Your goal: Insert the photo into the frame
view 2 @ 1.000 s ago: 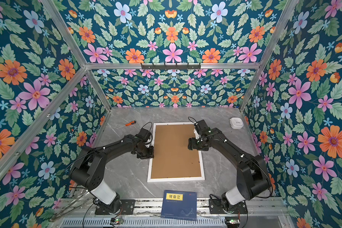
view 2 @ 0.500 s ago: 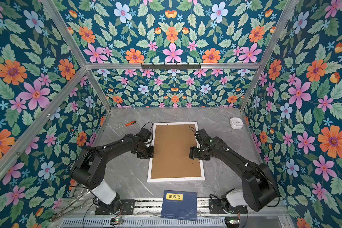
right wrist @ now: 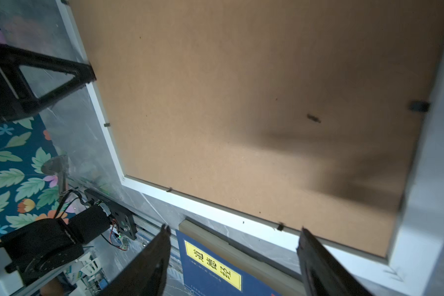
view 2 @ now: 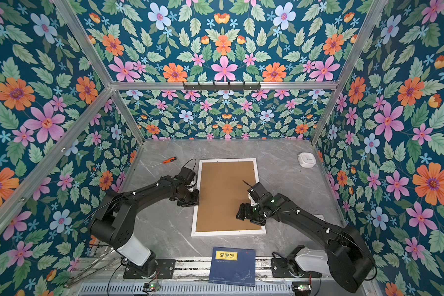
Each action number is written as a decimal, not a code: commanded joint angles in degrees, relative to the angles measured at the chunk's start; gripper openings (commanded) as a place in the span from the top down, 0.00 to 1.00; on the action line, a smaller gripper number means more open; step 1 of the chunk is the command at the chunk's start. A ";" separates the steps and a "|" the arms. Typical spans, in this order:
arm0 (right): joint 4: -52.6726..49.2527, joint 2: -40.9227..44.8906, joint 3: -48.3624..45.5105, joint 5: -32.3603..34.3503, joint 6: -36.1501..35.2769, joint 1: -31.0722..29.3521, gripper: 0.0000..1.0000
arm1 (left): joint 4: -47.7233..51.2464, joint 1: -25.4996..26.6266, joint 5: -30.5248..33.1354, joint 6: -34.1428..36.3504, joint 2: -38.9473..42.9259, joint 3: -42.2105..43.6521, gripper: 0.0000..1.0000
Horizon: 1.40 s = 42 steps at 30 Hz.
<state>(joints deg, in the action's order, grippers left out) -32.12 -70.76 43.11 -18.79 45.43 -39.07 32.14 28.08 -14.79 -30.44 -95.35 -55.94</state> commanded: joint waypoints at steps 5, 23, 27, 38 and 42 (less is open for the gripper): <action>-10.43 0.70 1.24 18.52 -2.69 -5.36 0.23 | 2.11 0.05 2.77 0.55 -0.80 -1.16 0.78; -11.24 2.74 -3.91 29.84 4.73 -15.16 0.10 | 3.02 0.05 2.32 1.12 -1.42 -2.33 0.78; -10.15 1.37 -3.98 29.48 4.57 -15.15 0.10 | 3.18 0.05 2.22 1.08 -1.35 -2.42 0.77; -8.49 -1.02 -5.10 29.16 5.71 -15.15 0.10 | 3.42 0.05 2.04 1.17 -1.33 -2.59 0.77; -8.78 -1.05 -5.14 29.38 6.07 -15.14 0.10 | 3.37 0.09 2.05 1.26 -1.33 -2.46 0.78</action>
<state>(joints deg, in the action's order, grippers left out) -40.45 -71.66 38.06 9.58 50.54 -54.17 35.22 28.12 -13.98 -29.61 -96.31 -58.43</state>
